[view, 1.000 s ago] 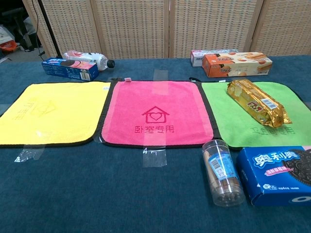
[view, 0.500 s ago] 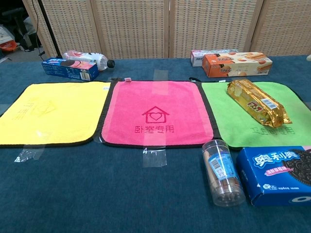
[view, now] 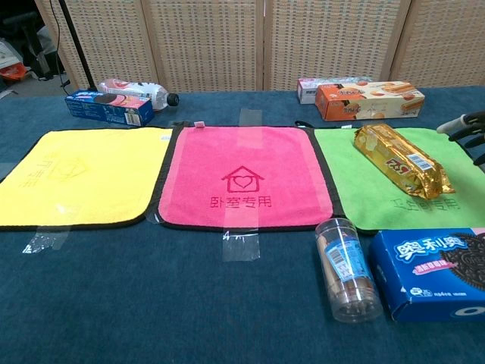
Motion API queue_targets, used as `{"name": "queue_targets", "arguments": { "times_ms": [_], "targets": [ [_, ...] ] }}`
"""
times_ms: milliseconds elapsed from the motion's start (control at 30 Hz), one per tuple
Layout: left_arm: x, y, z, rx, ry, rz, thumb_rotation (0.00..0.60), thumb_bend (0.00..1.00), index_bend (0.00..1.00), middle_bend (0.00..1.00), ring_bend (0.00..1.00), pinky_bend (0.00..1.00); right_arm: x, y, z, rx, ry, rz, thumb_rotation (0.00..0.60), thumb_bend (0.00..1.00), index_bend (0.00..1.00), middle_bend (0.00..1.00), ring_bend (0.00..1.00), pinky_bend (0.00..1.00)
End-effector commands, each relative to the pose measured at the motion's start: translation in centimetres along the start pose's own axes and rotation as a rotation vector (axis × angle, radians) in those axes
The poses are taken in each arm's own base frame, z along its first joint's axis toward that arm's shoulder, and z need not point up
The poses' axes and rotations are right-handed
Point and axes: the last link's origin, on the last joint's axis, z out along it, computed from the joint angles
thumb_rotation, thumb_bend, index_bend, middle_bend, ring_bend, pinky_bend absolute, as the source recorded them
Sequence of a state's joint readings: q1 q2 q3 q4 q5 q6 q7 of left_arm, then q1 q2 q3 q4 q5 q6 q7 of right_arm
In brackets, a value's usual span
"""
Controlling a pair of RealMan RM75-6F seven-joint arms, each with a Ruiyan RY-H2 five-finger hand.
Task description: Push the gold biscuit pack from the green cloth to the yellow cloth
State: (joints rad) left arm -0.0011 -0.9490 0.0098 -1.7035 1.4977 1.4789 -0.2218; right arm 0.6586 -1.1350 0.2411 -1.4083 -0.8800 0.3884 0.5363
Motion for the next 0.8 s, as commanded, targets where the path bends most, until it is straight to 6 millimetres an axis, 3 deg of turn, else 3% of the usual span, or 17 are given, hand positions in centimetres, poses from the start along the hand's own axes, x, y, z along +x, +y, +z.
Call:
{"name": "queue_targets", "arguments": {
  "times_ms": [33, 267, 433, 533, 800],
  "targets": [
    [0.0, 0.0, 0.0, 0.0, -0.001, -0.001, 0.6, 0.06, 0.0, 0.0, 0.0, 0.0, -0.6, -0.2, 0.6, -0.007, -0.017, 0.005, 0.6, 1.0, 0.09, 0.07, 0.0, 0.15],
    [0.2, -0.3, 0.1, 0.007, -0.001, -0.011, 0.6, 0.06, 0.0, 0.0, 0.0, 0.0, -1.9, -1.1, 1.3, -0.004, -0.048, 0.044, 0.6, 1.0, 0.09, 0.08, 0.0, 0.16],
    [0.2, -0.3, 0.1, 0.004, -0.003, -0.015, 0.6, 0.06, 0.0, 0.0, 0.0, 0.0, -3.3, -3.0, 0.9, 0.049, -0.087, 0.047, 0.6, 1.0, 0.1, 0.09, 0.0, 0.17],
    [0.3, -0.4, 0.2, 0.004, -0.006, -0.019, 0.6, 0.06, 0.0, 0.0, 0.0, 0.0, -5.4, -5.0, 0.9, 0.096, -0.133, 0.015, 0.6, 1.0, 0.1, 0.09, 0.0, 0.17],
    [0.5, -0.7, 0.2, 0.009, -0.004, -0.032, 0.6, 0.06, 0.0, 0.0, 0.0, 0.0, -7.9, -7.0, 1.2, 0.12, -0.169, -0.017, 0.6, 1.0, 0.1, 0.09, 0.0, 0.17]
  ]
}}
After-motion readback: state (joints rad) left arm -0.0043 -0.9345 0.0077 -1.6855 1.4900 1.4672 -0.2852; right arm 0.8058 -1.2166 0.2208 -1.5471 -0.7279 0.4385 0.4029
